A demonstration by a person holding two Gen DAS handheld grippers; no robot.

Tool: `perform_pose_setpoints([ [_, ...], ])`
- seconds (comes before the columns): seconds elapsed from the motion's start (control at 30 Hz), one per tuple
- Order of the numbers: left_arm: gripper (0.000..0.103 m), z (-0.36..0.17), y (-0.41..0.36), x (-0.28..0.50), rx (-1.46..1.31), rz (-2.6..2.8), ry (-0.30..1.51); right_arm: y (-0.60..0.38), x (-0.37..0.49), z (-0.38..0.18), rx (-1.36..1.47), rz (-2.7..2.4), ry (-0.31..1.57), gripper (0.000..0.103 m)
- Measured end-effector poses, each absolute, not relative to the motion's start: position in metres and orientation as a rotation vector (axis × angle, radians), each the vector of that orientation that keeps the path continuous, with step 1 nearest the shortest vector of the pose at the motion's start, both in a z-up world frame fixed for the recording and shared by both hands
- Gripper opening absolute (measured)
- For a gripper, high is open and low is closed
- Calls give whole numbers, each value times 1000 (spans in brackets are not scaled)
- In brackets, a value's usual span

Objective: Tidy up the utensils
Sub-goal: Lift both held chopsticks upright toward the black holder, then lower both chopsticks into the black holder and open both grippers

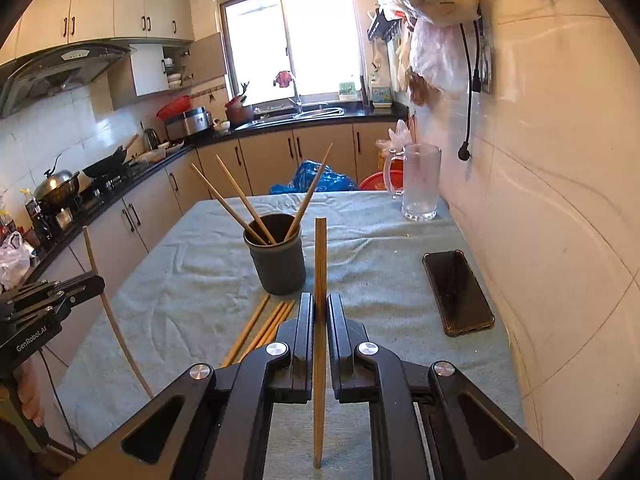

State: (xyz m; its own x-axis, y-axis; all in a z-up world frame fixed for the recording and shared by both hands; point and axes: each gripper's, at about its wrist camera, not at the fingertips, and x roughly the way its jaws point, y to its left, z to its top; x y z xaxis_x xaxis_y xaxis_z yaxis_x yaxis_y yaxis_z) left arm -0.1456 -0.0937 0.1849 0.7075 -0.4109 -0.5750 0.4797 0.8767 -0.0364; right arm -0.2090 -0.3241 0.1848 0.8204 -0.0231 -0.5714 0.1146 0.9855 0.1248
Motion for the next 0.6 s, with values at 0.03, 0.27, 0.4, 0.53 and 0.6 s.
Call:
perform_pose_setpoints([
  [0.03, 6, 186, -93, -147, 116, -495, 607, -324, -209, 185, 157, -73, 603, 7],
  [0.27, 6, 202, -90, -151, 79, -514, 573, -325, -206, 187, 164, -71, 591, 7],
  [0.4, 6, 216, -94, -144, 69, -536, 559, -326, -200, 193, 165, -73, 576, 7],
  [0.53, 6, 233, -101, -131, 44, -552, 550, -327, -187, 208, 167, -77, 540, 7],
  [0.6, 6, 245, -107, -122, 33, -559, 539, -328, -180, 218, 173, -79, 515, 7],
])
